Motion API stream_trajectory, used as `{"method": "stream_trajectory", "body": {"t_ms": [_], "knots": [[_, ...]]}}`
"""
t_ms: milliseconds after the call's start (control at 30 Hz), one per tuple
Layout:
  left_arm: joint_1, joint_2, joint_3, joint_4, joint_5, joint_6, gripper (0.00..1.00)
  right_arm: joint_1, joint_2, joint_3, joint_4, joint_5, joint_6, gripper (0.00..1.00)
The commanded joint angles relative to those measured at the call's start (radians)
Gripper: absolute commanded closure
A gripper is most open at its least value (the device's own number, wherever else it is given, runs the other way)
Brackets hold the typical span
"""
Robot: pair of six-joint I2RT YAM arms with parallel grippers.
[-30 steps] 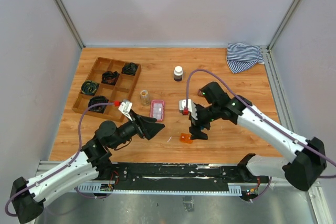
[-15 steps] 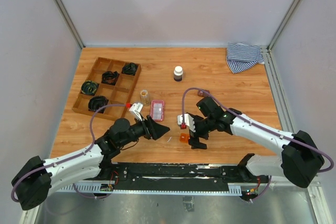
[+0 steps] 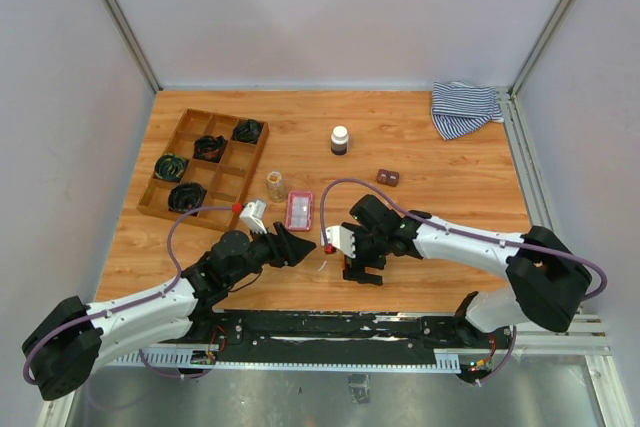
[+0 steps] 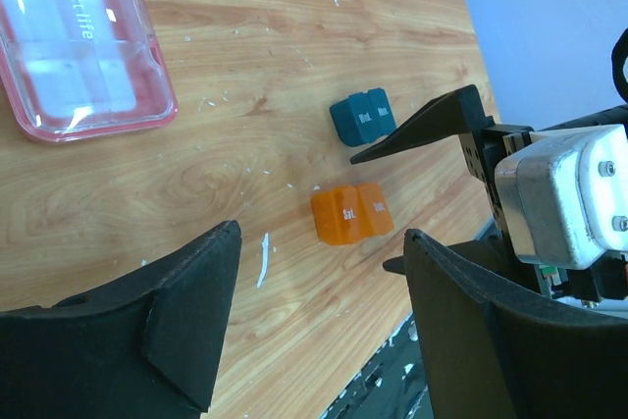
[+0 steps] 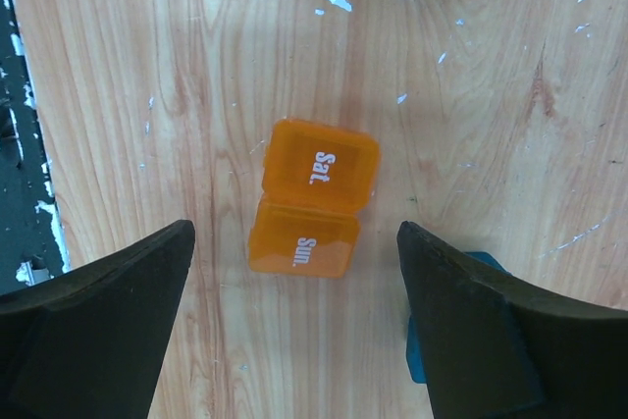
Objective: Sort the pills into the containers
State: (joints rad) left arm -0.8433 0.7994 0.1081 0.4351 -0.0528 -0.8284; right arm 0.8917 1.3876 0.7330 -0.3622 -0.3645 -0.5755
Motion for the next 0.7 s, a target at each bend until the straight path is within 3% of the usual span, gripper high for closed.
{"method": "stream_trajectory", "body": {"t_ms": [0,400,667], "knots": [[-0.006,-0.009,-0.01,0.011,-0.028,-0.004,0.27,0.028,0.03,0.041,0.013,0.054,0.039,0.16],[-0.007,-0.02,-0.009,0.015,0.013,-0.007,0.27,0.033,0.063,0.067,-0.006,0.081,0.059,0.39],[-0.007,0.001,-0.032,0.11,0.077,-0.035,0.25,0.016,0.033,0.081,-0.036,0.059,0.056,0.56]]}}
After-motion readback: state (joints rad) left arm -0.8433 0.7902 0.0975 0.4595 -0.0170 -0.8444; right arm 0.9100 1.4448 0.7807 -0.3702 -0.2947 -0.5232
